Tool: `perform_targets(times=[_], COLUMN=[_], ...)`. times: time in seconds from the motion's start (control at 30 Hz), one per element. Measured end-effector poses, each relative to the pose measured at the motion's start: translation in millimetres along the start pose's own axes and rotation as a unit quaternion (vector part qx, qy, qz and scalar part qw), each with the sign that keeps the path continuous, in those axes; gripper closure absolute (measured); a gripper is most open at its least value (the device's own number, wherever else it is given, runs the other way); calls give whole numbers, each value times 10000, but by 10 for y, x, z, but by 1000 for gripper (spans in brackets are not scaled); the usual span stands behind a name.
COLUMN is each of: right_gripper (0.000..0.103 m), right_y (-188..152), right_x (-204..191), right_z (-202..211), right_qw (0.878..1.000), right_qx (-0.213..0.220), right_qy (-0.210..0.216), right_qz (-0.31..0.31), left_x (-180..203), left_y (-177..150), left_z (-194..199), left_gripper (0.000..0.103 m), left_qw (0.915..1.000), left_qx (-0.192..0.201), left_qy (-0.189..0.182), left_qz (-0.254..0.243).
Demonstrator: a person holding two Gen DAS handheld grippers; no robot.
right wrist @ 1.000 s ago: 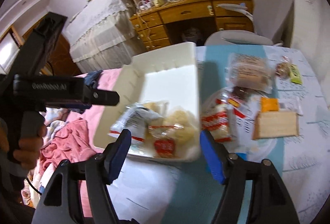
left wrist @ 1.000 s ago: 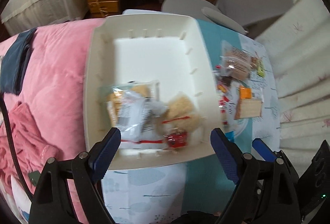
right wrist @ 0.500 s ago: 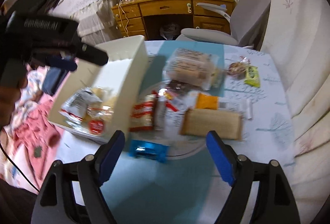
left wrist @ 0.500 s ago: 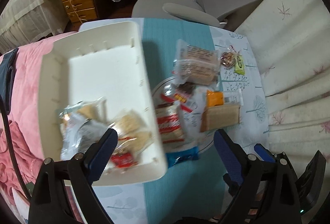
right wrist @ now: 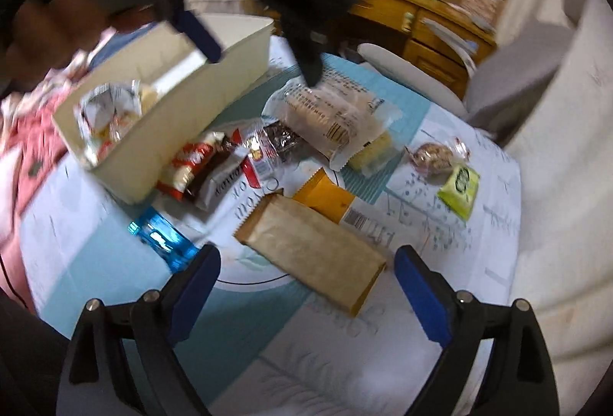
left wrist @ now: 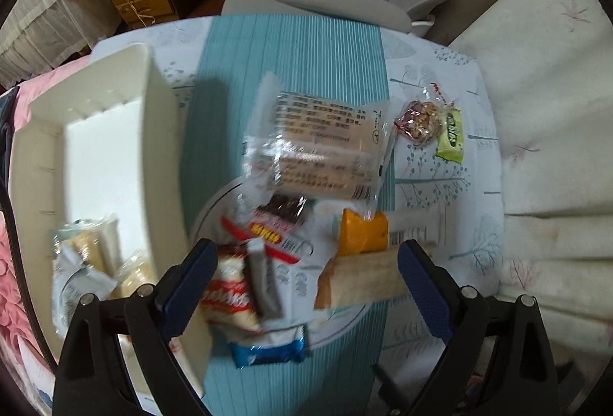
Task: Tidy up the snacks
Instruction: 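Move the left tool to the clear bread bag while the right tool reaches the tan wafer, then grasp the clear bread bag with the left tool while the right tool grasps the tan wafer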
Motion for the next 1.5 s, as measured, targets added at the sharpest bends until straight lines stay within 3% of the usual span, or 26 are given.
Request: perform_targets(times=[0.4, 0.5, 0.73, 0.8, 0.97, 1.07, 1.13, 1.23, 1.5], right_gripper=[8, 8, 9, 13, 28, 35, 38, 39, 41], right_y=[-98, -117, -132, -140, -172, -184, -195, -206, -247], right_x=[79, 71, 22, 4, -32, -20, 36, 66, 69], right_z=[-549, -639, -766, -832, -823, -802, -773, -746, -681], right_qw=[9970, 9959, 9939, 9923, 9932, 9934, 9934, 9928, 9841], right_qx=[-253, -344, -418, -519, -466, -522, -591, -742, -1133], right_qy=[463, 555, 783, 932, 827, 819, 807, 872, 1258], right_qz=[567, 634, 653, 634, 680, 618, 563, 352, -530], left_x=[91, 92, 102, 95, 30, -4, -26, -42, -88], left_y=[430, 481, 621, 639, 678, 707, 703, 682, 567], left_z=[-695, -791, -886, -910, -933, -976, -940, -905, -773], left_gripper=[7, 1, 0, 0, 0, 5, 19, 28, 31], left_qw=[9977, 9970, 9977, 9979, 9989, 9992, 9994, 9993, 9992], left_qx=[-430, -470, -338, -324, -177, -136, -61, -73, -157], left_qy=[390, 498, 527, 487, 308, 142, 4, -82, 144], left_qz=[341, 350, 262, 270, 294, 344, 326, 358, 347])
Point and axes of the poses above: each gripper's, at about its wrist camera, not at the fingertips, and z roughly against the way its jaws point, x to its right, y to its top, the point moved 6 cm from there along -z, roughly the way its jaws point, and after that the axes turned 3 degrees about -x, right-handed, at the moved point
